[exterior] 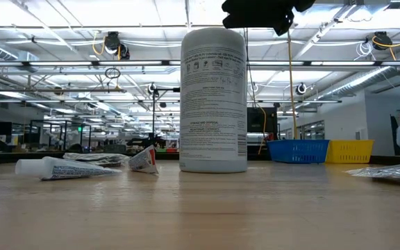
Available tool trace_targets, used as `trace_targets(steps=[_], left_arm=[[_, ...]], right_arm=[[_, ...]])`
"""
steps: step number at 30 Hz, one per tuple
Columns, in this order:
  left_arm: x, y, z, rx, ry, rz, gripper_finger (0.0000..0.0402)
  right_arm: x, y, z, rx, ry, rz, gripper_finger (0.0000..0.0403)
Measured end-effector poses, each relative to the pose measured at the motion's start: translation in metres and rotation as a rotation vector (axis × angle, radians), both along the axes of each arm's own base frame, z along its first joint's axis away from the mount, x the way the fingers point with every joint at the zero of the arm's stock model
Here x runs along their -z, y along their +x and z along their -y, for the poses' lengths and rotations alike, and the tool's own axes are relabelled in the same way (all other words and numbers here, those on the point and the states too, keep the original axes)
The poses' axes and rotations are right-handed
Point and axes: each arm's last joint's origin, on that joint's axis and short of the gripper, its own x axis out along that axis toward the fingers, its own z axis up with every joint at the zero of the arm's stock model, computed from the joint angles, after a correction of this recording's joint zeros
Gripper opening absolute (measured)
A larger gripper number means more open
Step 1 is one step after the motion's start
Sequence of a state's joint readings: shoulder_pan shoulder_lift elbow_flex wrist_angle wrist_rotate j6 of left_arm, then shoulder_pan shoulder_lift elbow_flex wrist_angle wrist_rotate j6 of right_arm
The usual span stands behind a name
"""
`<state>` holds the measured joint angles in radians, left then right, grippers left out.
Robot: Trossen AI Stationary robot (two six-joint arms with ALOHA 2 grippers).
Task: Pick & Place Travel size toiletries
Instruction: Put the top right white toothpaste into the bottom blue bin, then put the left white toothpaste into the bottom blue bin
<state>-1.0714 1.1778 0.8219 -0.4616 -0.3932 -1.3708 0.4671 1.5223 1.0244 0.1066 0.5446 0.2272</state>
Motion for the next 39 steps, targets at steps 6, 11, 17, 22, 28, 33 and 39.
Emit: trace_targets(steps=[6,11,17,22,28,33,39], left_arm=[[0.001,0.000,-0.001,0.003,0.017,-0.005,0.0000],[0.001,0.000,-0.001,0.003,0.016,-0.005,0.0007],[0.001,0.000,-0.001,0.002,0.016,-0.005,0.0030],[0.001,0.000,-0.001,0.000,0.021,-0.003,0.0056],[0.001,0.003,-0.004,-0.010,0.069,0.032,0.0084],[0.001,0.011,-0.010,-0.025,0.134,0.080,0.0088],[0.001,0.023,-0.019,-0.046,0.186,0.098,0.0088]], right_arm=[[0.000,0.000,0.000,0.000,0.000,-0.001,0.0159],[0.000,0.000,0.000,0.000,0.000,-0.001,0.0159],[0.000,0.000,0.000,0.000,0.000,-0.001,0.0161],[0.000,0.000,0.000,0.000,-0.001,-0.001,0.0160],[0.001,0.000,0.000,0.000,-0.001,-0.001,0.0158],[0.001,0.000,0.000,0.000,-0.001,-0.002,0.0161],[0.001,0.000,0.000,0.000,-0.001,-0.001,0.0159]])
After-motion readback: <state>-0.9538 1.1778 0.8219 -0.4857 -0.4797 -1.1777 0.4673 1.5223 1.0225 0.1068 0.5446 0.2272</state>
